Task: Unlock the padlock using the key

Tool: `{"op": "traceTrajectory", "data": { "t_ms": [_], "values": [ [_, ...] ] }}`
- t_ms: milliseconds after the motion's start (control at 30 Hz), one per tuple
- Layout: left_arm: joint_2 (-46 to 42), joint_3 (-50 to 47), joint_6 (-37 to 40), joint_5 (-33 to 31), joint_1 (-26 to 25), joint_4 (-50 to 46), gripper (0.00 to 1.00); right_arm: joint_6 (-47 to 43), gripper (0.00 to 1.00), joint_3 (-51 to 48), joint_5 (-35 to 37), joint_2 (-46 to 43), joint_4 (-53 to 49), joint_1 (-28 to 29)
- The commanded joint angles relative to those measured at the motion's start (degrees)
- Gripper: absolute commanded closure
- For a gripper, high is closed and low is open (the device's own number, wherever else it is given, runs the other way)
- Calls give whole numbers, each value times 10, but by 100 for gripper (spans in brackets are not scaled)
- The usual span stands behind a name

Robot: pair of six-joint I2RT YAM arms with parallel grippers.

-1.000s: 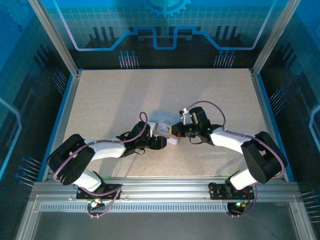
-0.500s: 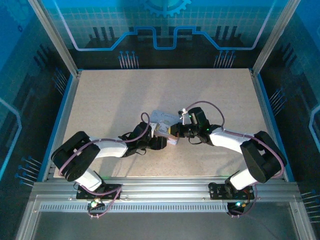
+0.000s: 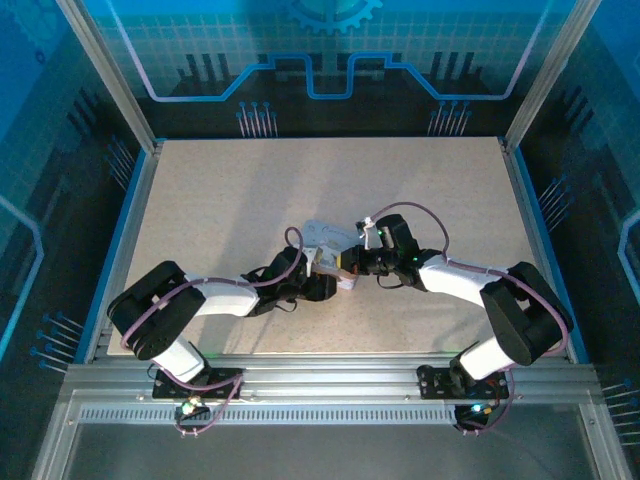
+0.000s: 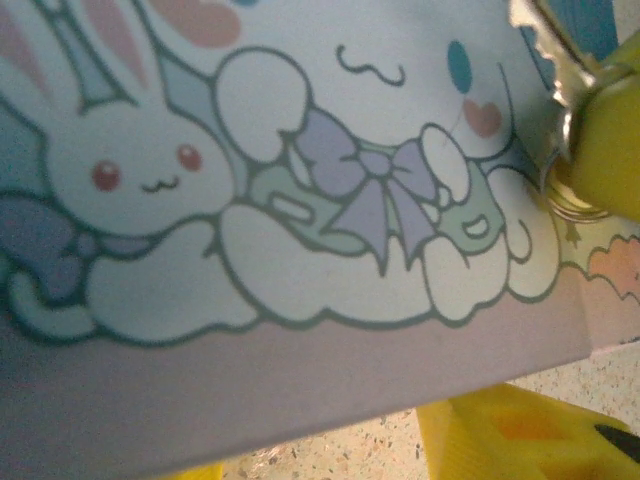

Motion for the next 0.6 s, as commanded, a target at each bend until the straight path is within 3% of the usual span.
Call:
{"op": "traceTrajectory", "data": {
  "t_ms": [0,567],
  "values": [
    [-2,-4,-29,-15,-5,34,50,7,96,-19,6,27,-71,20],
    [27,-1,-123,-28,-8,80,62,13,96,-23,6,27,-70,28]
  ]
}}
